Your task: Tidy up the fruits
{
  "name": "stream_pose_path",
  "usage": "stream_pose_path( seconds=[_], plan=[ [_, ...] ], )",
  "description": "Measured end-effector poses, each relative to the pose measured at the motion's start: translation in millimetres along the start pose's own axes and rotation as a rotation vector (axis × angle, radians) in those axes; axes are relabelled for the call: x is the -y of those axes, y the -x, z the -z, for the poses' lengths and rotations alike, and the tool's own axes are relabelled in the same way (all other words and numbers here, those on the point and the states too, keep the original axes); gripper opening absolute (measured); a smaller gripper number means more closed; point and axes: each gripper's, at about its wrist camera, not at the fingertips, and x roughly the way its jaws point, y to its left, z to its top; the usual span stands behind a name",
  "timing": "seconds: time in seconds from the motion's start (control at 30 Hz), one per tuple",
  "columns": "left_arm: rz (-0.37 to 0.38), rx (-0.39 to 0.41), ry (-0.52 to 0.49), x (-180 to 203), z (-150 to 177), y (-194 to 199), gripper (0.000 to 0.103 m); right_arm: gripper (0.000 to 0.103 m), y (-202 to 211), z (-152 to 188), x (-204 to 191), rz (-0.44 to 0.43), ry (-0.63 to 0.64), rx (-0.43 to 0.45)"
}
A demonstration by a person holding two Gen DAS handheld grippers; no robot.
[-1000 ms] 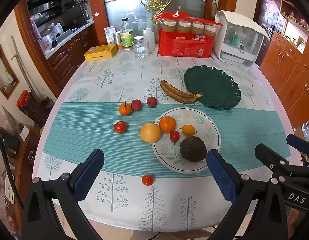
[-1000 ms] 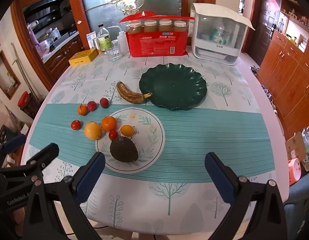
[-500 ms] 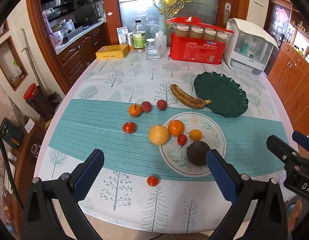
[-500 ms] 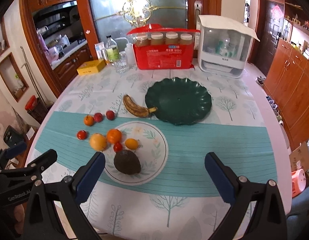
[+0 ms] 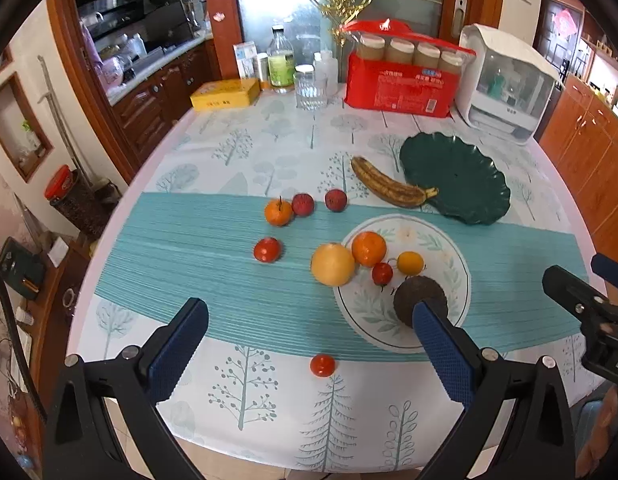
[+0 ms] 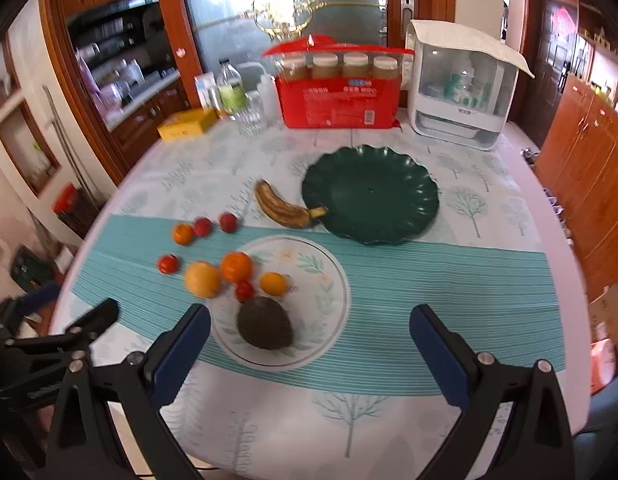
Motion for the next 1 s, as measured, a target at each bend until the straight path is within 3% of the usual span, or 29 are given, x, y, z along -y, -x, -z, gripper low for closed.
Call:
stream_pose_path(
  seconds=[0.43,0.7,0.9,1.0],
  plan=[
    [0.045,-0.143,0.069,-34,25,-80,0.102,0.100,-64,7,-18,-0.002,0.063,-0.091],
    [0.136,-0.263,0.116,-48,49,-123,0.095,0.088,-109,17,-28,-0.051,0.109,-0.196],
    [0.167,-0.320,0.044,-35,63,-140,0.090,0.087,-127,26,-37,-0.096,0.153,-0.244],
    [0.195,-0.349,0.019,-26,70,-147,0.081,0.087,-133,29,-41,-0.106,0.172,-0.254]
  ],
)
